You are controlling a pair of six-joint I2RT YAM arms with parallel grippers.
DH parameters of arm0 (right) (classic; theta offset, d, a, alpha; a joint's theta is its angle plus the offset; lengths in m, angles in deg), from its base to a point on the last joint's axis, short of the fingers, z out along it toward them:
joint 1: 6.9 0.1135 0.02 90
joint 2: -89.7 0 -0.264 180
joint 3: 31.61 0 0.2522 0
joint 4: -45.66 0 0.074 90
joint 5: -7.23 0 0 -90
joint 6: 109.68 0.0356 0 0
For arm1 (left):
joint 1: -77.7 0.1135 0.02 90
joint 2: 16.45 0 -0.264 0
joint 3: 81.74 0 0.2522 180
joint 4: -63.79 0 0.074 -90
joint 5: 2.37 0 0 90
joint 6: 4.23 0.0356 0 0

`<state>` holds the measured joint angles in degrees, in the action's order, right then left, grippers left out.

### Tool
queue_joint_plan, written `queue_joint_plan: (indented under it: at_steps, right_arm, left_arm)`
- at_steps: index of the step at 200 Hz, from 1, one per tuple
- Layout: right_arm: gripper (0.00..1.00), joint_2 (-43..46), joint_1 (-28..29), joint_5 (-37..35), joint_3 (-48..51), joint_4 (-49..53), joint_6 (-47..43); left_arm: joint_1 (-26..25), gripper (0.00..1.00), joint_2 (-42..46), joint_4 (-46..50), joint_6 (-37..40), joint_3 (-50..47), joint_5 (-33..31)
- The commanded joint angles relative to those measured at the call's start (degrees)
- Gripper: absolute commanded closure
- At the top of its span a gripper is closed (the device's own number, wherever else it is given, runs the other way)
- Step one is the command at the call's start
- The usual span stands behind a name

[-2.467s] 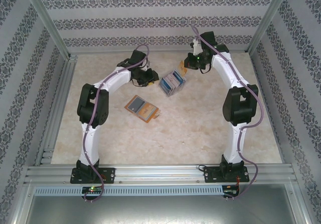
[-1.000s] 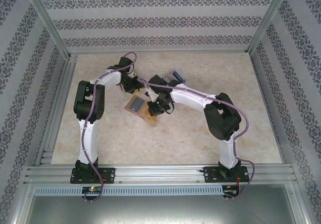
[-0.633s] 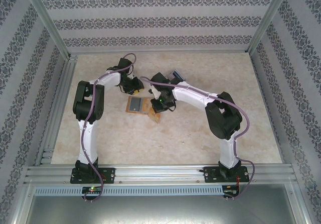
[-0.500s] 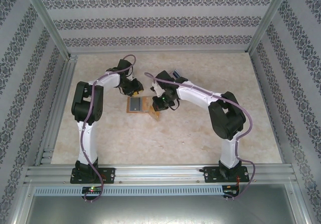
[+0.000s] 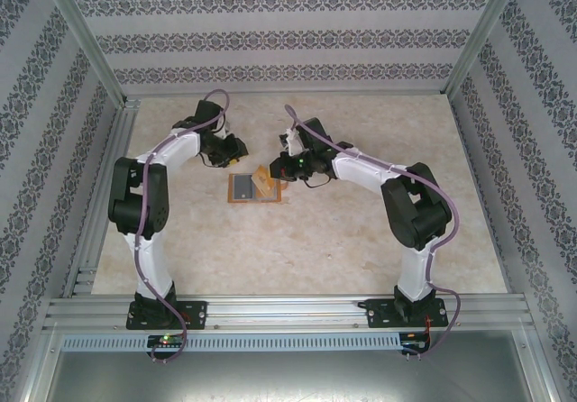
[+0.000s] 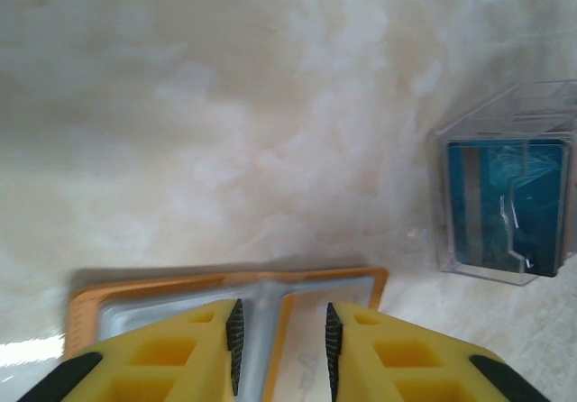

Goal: Put the credit cards into the card holder

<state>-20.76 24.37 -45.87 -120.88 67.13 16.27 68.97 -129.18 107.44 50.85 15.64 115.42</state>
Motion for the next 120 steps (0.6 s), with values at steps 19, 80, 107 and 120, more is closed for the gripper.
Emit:
queue_joint_plan:
  at_steps: [19,80,107,120]
  right_arm:
    - [0.96,-2.32,0.95,-2.21,5.23,-17.42,11.39]
    - [0.96,-4.64,2.10,-5.70,9.63,-26.19,16.50]
    - [0.96,-4.88,2.31,-6.77,10.22,-26.34,16.72]
    - [0.96,-4.85,2.14,-7.99,10.80,-26.63,17.26]
  left_arm:
    - [2.01,0.68,4.07,-1.98,-0.49,-6.95,-2.46]
    - [2.24,0.68,6.08,-2.52,-1.00,-12.95,0.44]
    - [2.23,0.68,6.42,-2.14,-0.93,-14.23,1.07]
    - [2.23,0.68,6.55,-2.53,-1.11,-15.05,1.54]
